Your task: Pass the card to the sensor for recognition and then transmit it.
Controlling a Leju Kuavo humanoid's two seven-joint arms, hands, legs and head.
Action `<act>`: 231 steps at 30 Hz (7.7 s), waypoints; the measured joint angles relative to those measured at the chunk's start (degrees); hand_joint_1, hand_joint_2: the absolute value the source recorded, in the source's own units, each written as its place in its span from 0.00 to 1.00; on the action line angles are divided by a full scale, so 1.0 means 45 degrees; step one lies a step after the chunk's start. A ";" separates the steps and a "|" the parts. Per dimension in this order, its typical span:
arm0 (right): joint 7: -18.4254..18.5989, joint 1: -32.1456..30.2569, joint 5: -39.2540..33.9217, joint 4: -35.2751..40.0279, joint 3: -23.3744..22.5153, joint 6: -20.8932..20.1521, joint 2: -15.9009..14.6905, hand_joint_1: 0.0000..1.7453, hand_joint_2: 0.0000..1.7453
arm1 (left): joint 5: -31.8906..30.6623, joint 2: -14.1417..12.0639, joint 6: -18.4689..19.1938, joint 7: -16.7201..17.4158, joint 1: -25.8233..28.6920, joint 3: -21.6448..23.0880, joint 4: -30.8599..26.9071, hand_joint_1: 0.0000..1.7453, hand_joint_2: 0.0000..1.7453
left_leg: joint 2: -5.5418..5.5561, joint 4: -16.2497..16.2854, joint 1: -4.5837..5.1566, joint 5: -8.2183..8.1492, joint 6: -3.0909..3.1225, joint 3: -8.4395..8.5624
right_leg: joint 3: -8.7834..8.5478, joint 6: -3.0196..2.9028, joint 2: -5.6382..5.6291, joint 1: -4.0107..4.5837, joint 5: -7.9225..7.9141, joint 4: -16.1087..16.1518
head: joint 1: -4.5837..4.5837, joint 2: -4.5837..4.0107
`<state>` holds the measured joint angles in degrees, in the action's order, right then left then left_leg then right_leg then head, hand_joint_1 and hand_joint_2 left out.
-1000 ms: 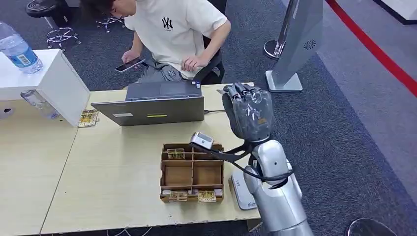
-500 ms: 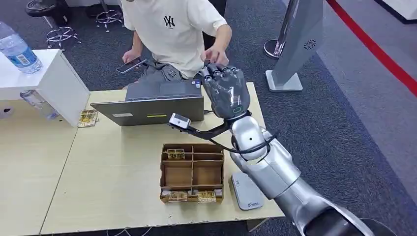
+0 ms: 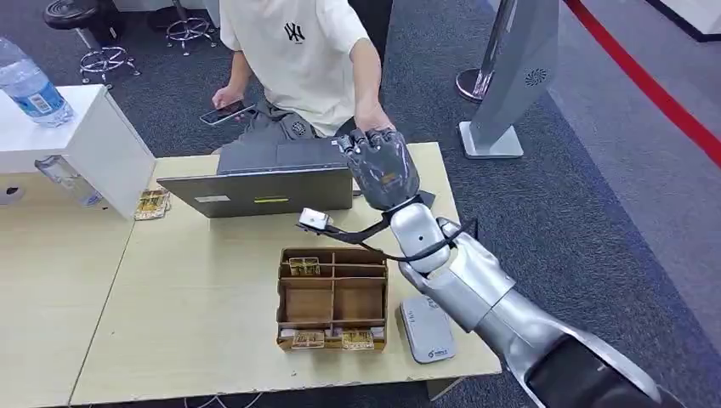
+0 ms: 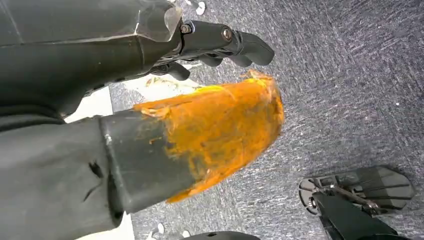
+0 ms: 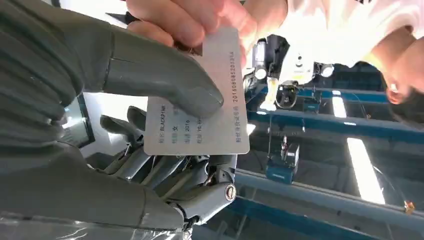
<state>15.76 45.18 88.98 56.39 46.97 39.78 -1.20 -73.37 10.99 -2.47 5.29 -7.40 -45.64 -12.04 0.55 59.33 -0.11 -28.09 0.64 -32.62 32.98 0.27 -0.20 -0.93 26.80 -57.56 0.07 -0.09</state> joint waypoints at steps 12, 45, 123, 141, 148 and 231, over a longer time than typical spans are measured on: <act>0.1378 0.0087 0.0000 -0.0108 0.0782 0.0005 -0.0558 0.00 1.00 | 0.0000 -0.0024 -0.0010 0.0034 0.0005 0.0000 0.0000 0.00 0.00 | -0.0002 0.0000 0.0000 -0.0001 0.0000 -0.0001 | 0.0004 -0.0002 -0.0004 0.0000 -0.0001 0.0000 | 0.0000 0.0000; -0.9651 -1.0799 -0.1909 1.0448 -0.5567 0.0010 0.3318 0.00 1.00 | 0.0520 0.0044 -0.0661 -0.0194 0.0539 -0.0685 0.0000 0.00 0.00 | 0.0015 -0.0014 -0.0009 -0.0032 -0.0013 -0.0010 | 0.0008 0.0000 0.0010 0.0007 0.0039 0.0003 | 0.0000 0.0000; -0.7772 -1.0499 -0.1666 0.6451 -0.5416 0.0010 0.3031 0.59 1.00 | 0.0165 0.0078 -0.0670 -0.0398 0.0510 -0.1282 0.0000 0.00 0.00 | 0.0015 -0.0014 -0.0010 -0.0032 -0.0014 -0.0011 | 0.0009 0.0000 0.0010 0.0007 0.0040 0.0003 | -0.0005 0.0000; -0.7772 -0.9985 -0.1647 0.4838 -0.5678 0.0015 0.3201 0.55 1.00 | -0.0078 0.0078 -0.0631 -0.0398 0.0511 -0.1282 0.0000 0.00 0.00 | 0.0015 -0.0014 -0.0010 -0.0031 -0.0014 -0.0012 | 0.0008 -0.0001 0.0011 0.0007 0.0040 0.0003 | -0.0005 0.0000; -0.7767 -0.9702 -0.1637 0.4478 -0.5693 0.0015 0.3322 0.54 1.00 | -0.0165 0.0078 -0.0617 -0.0384 0.0507 -0.1282 0.0000 0.00 0.00 | 0.0015 -0.0014 -0.0010 -0.0031 -0.0014 -0.0012 | 0.0008 0.0000 0.0010 0.0007 0.0040 0.0003 | 0.0000 0.0000; -0.8675 -1.0268 -0.7416 0.8101 -0.6295 0.0019 0.3215 1.00 1.00 | -0.0039 0.0083 -0.0656 -0.0588 0.0522 -0.1632 0.0000 0.00 0.00 | 0.0014 -0.0014 -0.0009 -0.0031 -0.0014 -0.0010 | 0.0010 0.0000 0.0007 0.0007 0.0039 0.0003 | 0.0000 0.0000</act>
<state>-23.28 -1.03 55.61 92.84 18.64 39.87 13.27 -73.55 11.37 -5.42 2.64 -5.05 -52.98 -12.04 0.62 59.26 -0.15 -28.23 0.58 -32.66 33.03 0.27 -0.17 -0.90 26.98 -57.55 0.07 -0.09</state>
